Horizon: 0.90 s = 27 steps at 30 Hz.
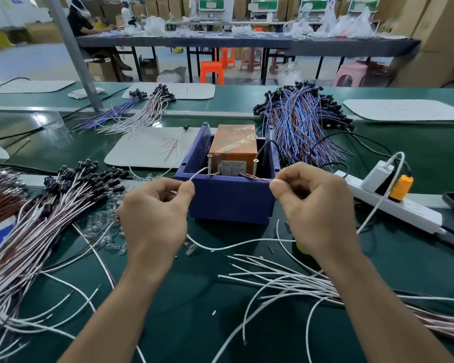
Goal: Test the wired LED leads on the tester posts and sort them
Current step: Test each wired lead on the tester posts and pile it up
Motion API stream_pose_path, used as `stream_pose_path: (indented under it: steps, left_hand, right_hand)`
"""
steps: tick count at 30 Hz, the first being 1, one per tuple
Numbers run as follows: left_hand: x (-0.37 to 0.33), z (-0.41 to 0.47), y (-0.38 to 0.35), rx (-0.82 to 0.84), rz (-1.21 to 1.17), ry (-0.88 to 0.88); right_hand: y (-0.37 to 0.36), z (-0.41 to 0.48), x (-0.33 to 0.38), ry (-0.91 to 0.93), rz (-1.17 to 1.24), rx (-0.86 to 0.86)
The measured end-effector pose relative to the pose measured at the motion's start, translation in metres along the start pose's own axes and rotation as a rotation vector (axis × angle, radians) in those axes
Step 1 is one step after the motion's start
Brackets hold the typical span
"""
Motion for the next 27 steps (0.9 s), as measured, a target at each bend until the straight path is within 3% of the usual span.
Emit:
stream_pose_path:
  steps: [27]
  left_hand:
    - [0.005,0.006,-0.001,0.008,-0.007,0.030]
  right_hand:
    - [-0.004,0.021,-0.003,0.003,-0.084,-0.024]
Point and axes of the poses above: each hand's wrist, its own z-axis towards the middle knuckle, its own y-axis out of the back of the hand, x = y × z, the point moved 6 cm from there along z, towards the middle knuckle, and after that the axes turned 3 degrees about z, right-handed, at the moved point
